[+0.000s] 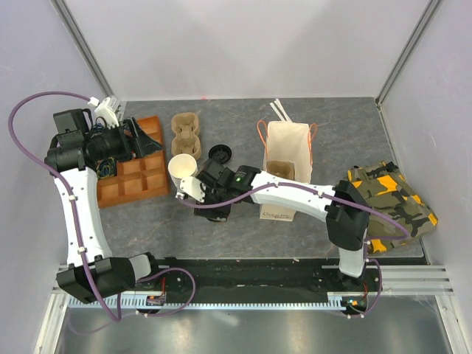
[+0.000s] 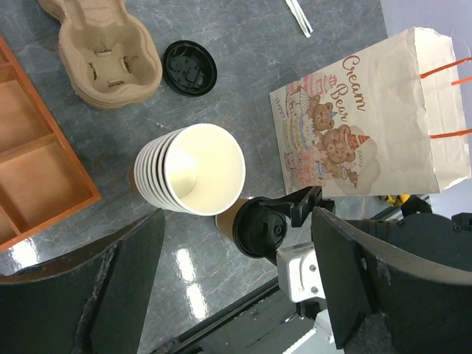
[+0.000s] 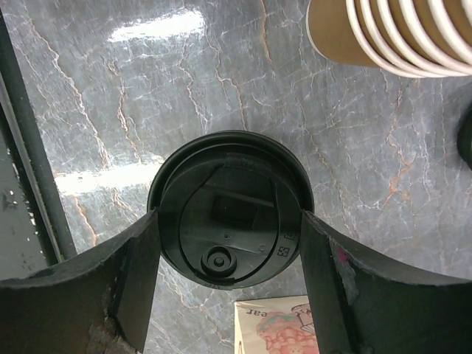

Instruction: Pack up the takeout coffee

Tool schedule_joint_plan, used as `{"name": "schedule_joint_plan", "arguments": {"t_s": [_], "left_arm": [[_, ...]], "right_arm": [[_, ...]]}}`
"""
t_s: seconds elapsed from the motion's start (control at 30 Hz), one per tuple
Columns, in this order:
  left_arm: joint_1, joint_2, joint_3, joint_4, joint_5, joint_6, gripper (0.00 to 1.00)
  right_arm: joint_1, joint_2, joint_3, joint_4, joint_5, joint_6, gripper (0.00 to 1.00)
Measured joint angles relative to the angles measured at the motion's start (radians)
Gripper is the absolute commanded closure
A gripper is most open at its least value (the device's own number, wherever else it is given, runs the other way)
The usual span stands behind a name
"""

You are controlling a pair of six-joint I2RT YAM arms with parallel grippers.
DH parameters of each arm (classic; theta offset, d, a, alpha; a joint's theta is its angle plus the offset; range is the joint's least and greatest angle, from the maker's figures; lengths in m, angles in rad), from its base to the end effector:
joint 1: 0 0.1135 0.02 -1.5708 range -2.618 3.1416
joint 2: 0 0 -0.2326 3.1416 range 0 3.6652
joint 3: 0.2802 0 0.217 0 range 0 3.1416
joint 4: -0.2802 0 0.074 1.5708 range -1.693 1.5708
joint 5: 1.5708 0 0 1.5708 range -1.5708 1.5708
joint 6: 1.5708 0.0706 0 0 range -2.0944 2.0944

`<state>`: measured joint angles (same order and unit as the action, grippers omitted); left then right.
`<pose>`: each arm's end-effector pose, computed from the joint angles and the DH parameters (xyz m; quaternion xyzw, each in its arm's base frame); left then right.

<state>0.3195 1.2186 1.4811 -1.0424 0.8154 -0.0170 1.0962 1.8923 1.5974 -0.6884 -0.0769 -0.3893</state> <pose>0.2180 0.0180 0.3578 0.0087 0.8608 -0.3084 0.4047 0.1736 0.3498 0.2108 -0.6551 0.6970 0.1347 0.2587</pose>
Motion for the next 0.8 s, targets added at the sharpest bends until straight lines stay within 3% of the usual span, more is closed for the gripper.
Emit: {"name": "schedule_joint_plan", "arguments": {"t_s": [0.2, 0.4, 0.57, 0.8], "left_arm": [[0.0, 0.0, 0.0, 0.0, 0.001, 0.01, 0.12], [0.0, 0.0, 0.0, 0.0, 0.007, 0.01, 0.12], [0.0, 0.0, 0.0, 0.002, 0.035, 0.012, 0.12], [0.0, 0.0, 0.0, 0.04, 0.066, 0.019, 0.07]], "right_arm": [[-0.01, 0.0, 0.0, 0.0, -0.022, 0.019, 0.06], [-0.01, -0.004, 0.033, -0.039, -0.04, 0.027, 0.02], [-0.014, -0.034, 0.228, -0.133, -0.076, 0.026, 0.02], [-0.098, -0.124, 0.653, -0.161, -0.088, 0.02, 0.02]]}}
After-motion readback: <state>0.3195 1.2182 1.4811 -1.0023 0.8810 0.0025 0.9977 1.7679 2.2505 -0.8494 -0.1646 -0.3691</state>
